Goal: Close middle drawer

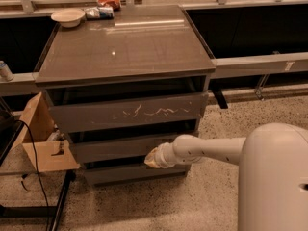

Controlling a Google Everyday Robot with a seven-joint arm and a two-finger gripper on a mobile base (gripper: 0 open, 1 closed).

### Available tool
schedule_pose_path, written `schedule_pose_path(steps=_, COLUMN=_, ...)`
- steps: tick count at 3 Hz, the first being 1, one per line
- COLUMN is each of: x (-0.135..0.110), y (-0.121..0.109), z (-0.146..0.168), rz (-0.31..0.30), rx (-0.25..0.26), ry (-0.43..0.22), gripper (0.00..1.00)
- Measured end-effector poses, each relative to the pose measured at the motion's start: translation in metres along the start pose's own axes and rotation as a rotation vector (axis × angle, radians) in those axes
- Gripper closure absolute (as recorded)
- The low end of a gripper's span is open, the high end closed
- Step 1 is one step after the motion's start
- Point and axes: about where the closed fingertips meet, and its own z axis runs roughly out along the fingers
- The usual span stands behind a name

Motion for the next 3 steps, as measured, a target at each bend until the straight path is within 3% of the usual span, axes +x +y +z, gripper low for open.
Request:
schedule_pose_path(steps=1, x=0.0002, y=0.0028, z=-0.0002, rz=0.002, rx=-0.011, ry=0.002, gripper=0.83)
schedule_pose_path(steps=3, x=0.0002, y=0.0029, z=-0.0002, rz=0.002, rx=-0.011, ry=0.002, gripper=0.36)
